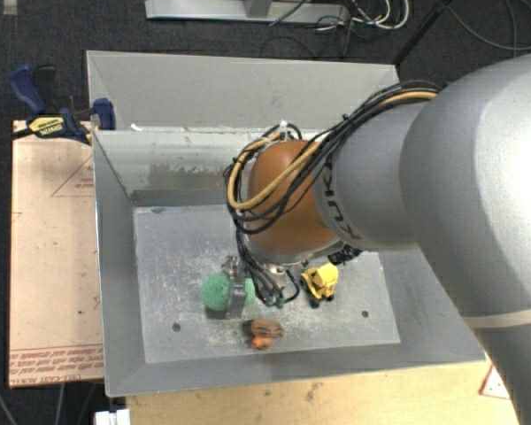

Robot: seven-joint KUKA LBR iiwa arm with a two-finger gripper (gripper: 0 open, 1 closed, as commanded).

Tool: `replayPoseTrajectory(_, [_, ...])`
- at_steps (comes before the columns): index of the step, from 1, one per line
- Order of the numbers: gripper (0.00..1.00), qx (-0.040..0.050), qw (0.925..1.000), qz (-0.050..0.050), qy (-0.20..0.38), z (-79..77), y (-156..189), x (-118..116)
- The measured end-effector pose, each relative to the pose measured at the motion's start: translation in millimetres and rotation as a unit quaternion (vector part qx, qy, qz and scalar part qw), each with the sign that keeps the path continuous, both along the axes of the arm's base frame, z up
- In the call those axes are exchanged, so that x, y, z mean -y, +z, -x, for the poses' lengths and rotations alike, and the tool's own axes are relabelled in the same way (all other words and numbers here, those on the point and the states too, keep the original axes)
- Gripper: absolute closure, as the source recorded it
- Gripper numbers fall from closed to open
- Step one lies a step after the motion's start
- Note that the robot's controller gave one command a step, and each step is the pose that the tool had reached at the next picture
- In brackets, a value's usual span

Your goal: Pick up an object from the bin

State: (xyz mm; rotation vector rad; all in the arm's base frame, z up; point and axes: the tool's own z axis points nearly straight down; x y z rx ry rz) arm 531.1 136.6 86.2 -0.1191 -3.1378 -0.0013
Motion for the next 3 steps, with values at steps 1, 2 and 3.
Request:
replayPoseTrajectory(1, [1.0,-0.0013,1.0,0.0,0.0,1.0,16.4,0.2])
replayPoseTrajectory(2, [1.0,0.0019,1.0,0.0,0.0,-0.7,29.0,-0.2])
replayPoseTrajectory(3, [1.0,0.0027,1.0,-0.001,0.0,-1.2,35.7,-0.3])
